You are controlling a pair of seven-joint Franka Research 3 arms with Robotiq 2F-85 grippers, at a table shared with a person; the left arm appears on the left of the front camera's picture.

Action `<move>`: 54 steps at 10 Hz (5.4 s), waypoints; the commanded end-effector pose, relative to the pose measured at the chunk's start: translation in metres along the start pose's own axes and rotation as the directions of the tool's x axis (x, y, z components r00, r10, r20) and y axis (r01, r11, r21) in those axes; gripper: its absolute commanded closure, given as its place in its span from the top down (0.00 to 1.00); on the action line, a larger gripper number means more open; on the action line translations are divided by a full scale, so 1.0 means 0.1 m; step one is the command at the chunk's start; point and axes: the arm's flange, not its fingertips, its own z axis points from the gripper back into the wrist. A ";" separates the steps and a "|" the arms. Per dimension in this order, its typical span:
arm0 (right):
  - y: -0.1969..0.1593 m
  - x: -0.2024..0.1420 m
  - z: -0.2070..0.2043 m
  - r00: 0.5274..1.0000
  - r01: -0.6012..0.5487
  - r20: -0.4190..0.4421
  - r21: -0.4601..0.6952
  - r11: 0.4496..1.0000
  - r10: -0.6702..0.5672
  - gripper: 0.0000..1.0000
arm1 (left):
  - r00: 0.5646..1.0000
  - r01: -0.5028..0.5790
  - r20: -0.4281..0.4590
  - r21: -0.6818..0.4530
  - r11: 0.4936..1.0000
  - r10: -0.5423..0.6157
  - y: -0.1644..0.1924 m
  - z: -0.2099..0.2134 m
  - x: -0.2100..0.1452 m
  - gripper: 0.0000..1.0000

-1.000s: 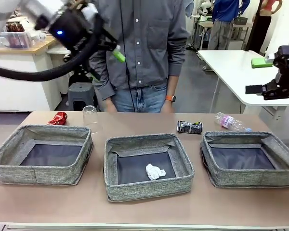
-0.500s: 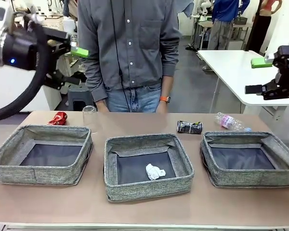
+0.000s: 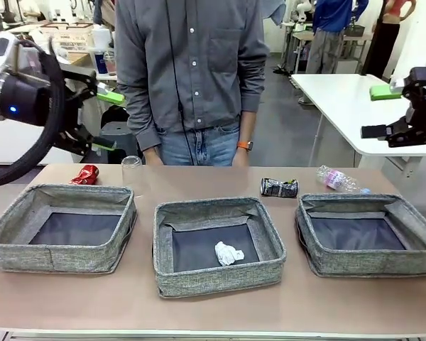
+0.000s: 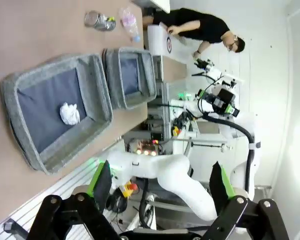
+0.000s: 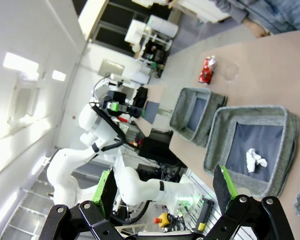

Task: Sort the waste into the appropriate baskets.
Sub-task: Place the picked waste into the Fabric basket indicated by the person, then pick up the waste item pointed out by the person.

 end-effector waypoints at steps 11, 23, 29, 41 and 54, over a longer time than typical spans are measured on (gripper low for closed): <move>0.00 0.03 -0.02 1.000 -0.023 0.013 0.025 0.999 0.023 1.00 | 0.997 0.045 0.056 -0.005 0.999 -0.045 -0.06 0.00 -0.04 1.00; 0.00 0.03 -0.02 1.000 -0.023 0.013 0.025 0.999 0.023 1.00 | 0.997 0.045 0.056 -0.005 0.999 -0.045 -0.06 0.00 -0.04 1.00; -0.40 0.48 -0.11 0.925 -0.349 -0.355 -0.654 0.671 0.135 1.00 | 0.997 0.045 0.056 -0.005 0.999 -0.045 -0.06 0.00 -0.04 1.00; -0.96 1.32 0.02 0.780 -0.554 -0.621 -0.622 0.553 0.084 1.00 | 0.997 0.045 0.056 -0.005 0.999 -0.045 -0.06 0.00 -0.04 1.00; -3.23 2.59 -0.74 0.638 -0.667 -0.757 -0.453 0.592 0.139 1.00 | 0.997 0.045 0.056 -0.005 0.999 -0.045 -0.06 0.00 -0.04 1.00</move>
